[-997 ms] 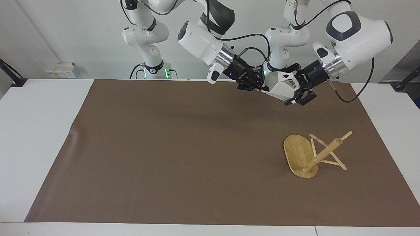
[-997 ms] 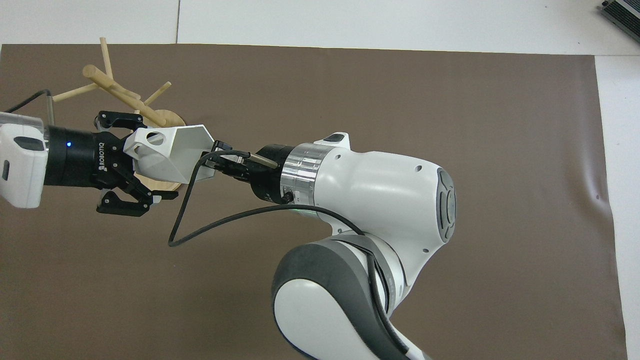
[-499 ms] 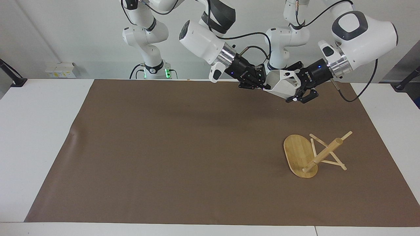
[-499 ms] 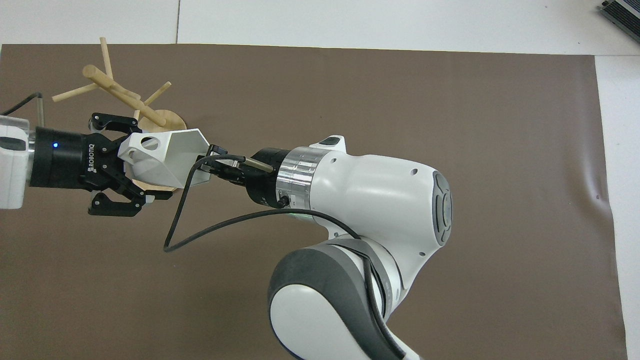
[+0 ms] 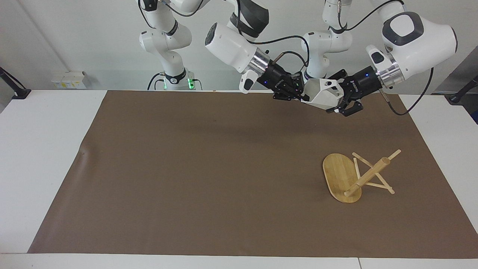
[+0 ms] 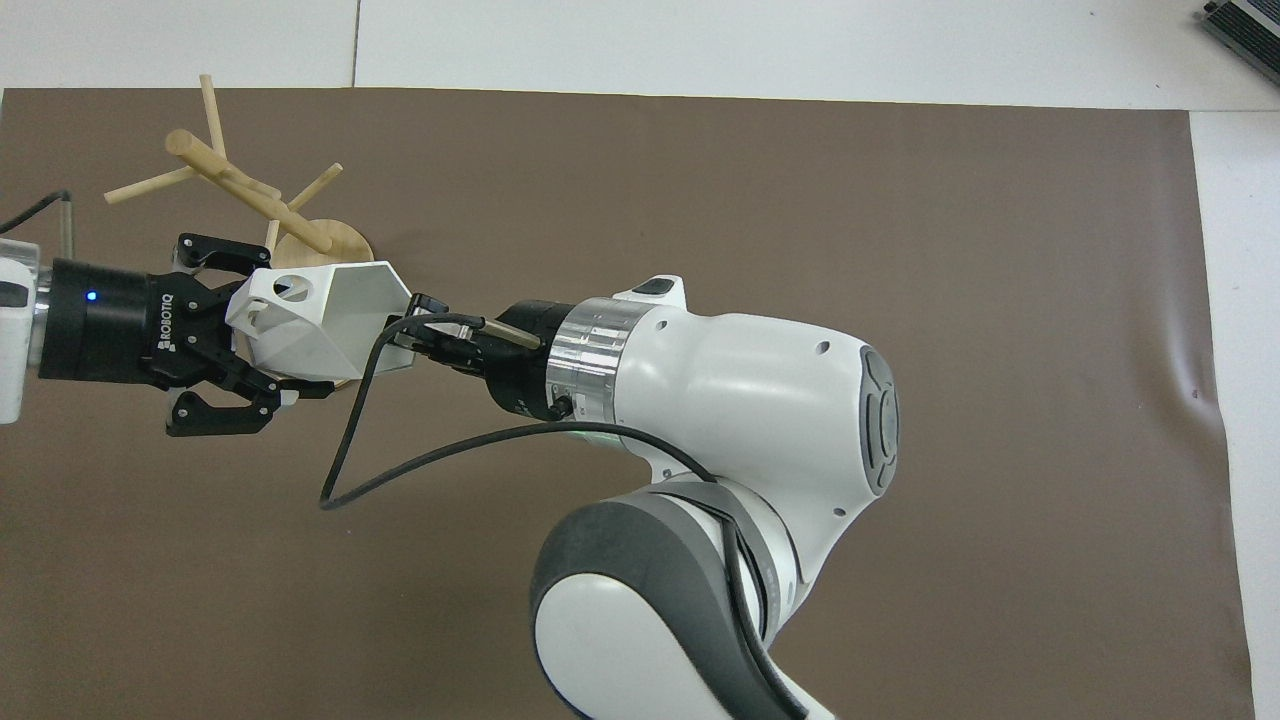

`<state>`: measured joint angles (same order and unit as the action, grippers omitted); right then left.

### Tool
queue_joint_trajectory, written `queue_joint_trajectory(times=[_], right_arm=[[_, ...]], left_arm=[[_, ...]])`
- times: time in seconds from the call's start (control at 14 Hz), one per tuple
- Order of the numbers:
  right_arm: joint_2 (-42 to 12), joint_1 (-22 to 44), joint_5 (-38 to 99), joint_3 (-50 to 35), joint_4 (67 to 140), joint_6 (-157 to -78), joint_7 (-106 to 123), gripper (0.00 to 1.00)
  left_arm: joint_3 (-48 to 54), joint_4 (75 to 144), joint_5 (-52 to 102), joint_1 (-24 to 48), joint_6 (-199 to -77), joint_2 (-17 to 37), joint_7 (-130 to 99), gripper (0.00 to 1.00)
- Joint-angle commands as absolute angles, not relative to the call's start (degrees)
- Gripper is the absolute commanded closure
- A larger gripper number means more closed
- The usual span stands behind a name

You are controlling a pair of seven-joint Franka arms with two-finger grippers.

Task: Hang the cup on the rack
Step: 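Open the right gripper and pull it back from the cup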

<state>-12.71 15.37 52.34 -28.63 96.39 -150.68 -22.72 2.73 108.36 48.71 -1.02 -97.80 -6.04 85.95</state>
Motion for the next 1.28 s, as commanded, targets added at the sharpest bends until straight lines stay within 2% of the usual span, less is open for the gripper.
queue_joint_trajectory(times=[0.0, 0.43, 0.5, 0.71, 0.78, 0.93, 1.21], right_arm=[[-12.13, 14.59, 53.53, -28.74, 97.03, -151.61, -21.97, 1.00], [-12.13, 14.59, 53.53, -28.74, 97.03, -151.52, -23.81, 1.00], [-12.13, 14.59, 53.53, -28.74, 97.03, -151.44, -24.08, 0.94], [-12.13, 14.59, 53.53, -28.74, 97.03, -151.52, -24.08, 0.42], [-12.13, 14.59, 53.53, -28.74, 97.03, -151.44, -24.08, 0.32], [-12.13, 14.59, 53.53, -28.74, 97.03, -151.52, -24.17, 0.00], [-12.04, 13.80, 53.00, -28.57, 97.03, -151.26, -23.29, 0.00]], left_arm=[[2.72, 109.86, 49.75, -2.72, -96.24, -8.17, 86.22, 1.00], [2.81, 109.86, 49.75, -3.25, -95.89, -8.26, 86.22, 1.00], [2.81, 109.86, 49.75, -3.34, -95.89, -8.26, 86.13, 1.00], [2.90, 109.86, 49.75, -3.25, -95.89, -8.35, 85.96, 1.00], [2.90, 109.86, 49.75, -3.34, -95.89, -8.61, 85.87, 1.00], [2.90, 109.86, 49.75, -3.34, -95.80, -8.61, 85.78, 1.00], [2.90, 109.86, 49.75, -3.34, -96.33, -8.79, 85.61, 1.00]])
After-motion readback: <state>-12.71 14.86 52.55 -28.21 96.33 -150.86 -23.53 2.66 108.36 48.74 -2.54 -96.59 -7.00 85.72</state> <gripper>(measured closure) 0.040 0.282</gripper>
